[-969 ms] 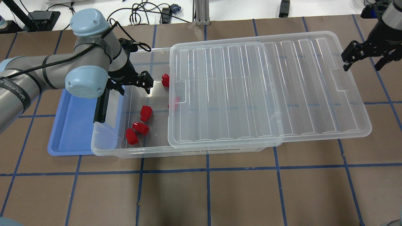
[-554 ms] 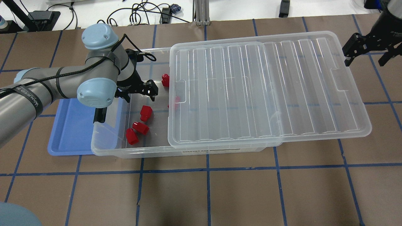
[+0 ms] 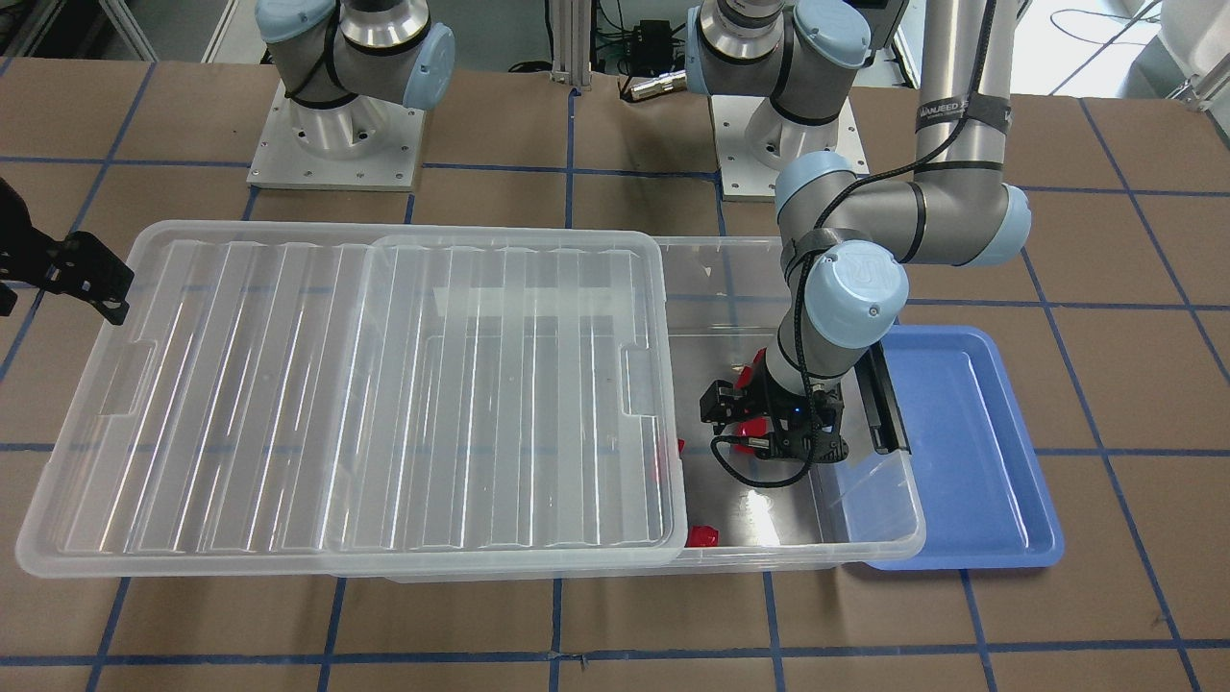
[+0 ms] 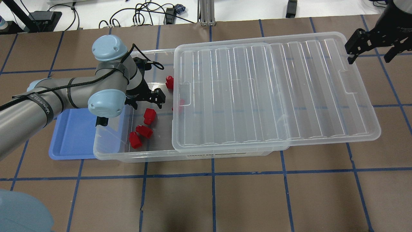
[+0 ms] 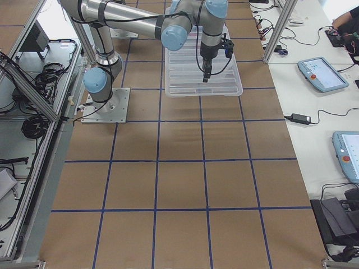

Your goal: Place red block in blue tray from box

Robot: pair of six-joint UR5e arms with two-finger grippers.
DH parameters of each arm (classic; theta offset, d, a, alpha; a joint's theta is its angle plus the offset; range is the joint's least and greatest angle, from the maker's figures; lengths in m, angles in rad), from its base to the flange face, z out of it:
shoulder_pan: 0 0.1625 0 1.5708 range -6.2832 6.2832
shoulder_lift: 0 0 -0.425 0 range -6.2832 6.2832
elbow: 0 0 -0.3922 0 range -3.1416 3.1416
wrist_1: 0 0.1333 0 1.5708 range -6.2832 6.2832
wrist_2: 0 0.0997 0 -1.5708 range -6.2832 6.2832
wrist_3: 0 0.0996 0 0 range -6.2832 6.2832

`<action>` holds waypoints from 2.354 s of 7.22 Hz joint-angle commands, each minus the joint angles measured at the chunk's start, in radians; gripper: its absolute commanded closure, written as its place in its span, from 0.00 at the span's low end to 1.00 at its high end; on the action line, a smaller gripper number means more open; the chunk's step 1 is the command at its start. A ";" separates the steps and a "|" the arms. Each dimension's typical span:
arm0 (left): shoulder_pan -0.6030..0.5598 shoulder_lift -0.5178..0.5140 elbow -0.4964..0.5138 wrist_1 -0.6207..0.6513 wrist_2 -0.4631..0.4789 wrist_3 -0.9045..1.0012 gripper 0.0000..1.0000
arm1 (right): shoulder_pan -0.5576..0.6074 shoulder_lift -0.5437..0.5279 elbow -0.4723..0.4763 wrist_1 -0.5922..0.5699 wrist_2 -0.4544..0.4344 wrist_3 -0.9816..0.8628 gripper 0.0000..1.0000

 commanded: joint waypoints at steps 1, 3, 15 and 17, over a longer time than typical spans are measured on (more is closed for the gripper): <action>0.001 -0.031 -0.012 0.003 0.005 -0.003 0.00 | 0.004 -0.003 0.006 -0.001 -0.001 0.000 0.00; 0.008 -0.034 -0.031 0.013 0.011 0.034 0.04 | 0.004 0.009 0.007 -0.001 0.002 0.000 0.00; 0.005 0.096 0.196 -0.313 0.016 0.007 1.00 | 0.004 -0.003 0.035 0.012 -0.001 0.000 0.00; 0.080 0.153 0.205 -0.367 0.045 0.022 1.00 | 0.004 0.003 0.033 0.009 -0.001 -0.001 0.00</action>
